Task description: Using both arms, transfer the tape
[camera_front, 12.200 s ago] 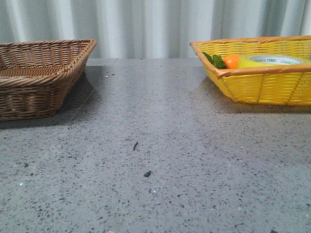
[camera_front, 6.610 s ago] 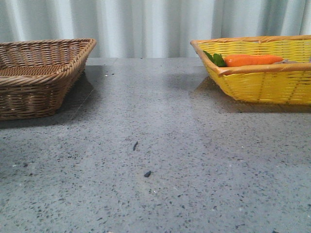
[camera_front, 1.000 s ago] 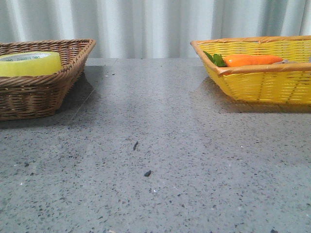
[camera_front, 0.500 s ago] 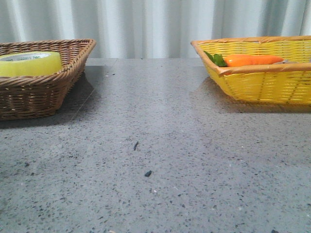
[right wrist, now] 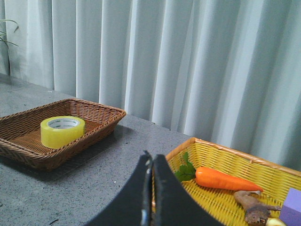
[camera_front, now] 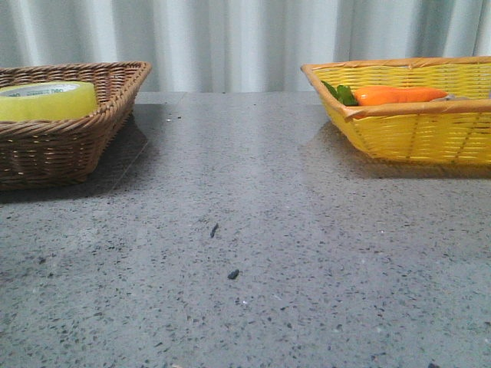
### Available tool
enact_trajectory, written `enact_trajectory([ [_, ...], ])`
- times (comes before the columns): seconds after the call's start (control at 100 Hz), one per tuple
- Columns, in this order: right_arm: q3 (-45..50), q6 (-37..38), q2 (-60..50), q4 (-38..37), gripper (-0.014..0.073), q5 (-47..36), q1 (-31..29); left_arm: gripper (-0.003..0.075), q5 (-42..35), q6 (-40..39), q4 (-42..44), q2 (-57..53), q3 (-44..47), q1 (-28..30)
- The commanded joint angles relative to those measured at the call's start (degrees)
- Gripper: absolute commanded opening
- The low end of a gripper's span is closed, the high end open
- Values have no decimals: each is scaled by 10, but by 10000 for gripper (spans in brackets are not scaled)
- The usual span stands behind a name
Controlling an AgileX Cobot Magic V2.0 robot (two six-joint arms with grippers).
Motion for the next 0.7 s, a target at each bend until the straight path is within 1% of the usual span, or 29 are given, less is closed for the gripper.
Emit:
enact_trajectory([
  [0.0, -11, -1, 8, -6, -62, -46, -2, 386, -57, 3, 4, -1, -8, -4],
  [0.08, -11, -1, 8, -6, -62, -46, -2, 386, -60, 3, 21, -7, 5, -4],
  [0.13, -11, -1, 8, -6, -62, -46, -2, 386, -77, 3, 21, -17, 21, -4],
  [0.35, -11, -1, 8, -6, -62, -46, -2, 386, -237, 3, 21, -85, 115, -4],
  [0.55, -11, -1, 8, -6, -62, -46, -2, 386, -255, 3, 18, -143, 135, 0],
  [0.69, -11, -1, 8, -6, -62, -46, -2, 386, -270, 3, 18, -178, 147, 47],
])
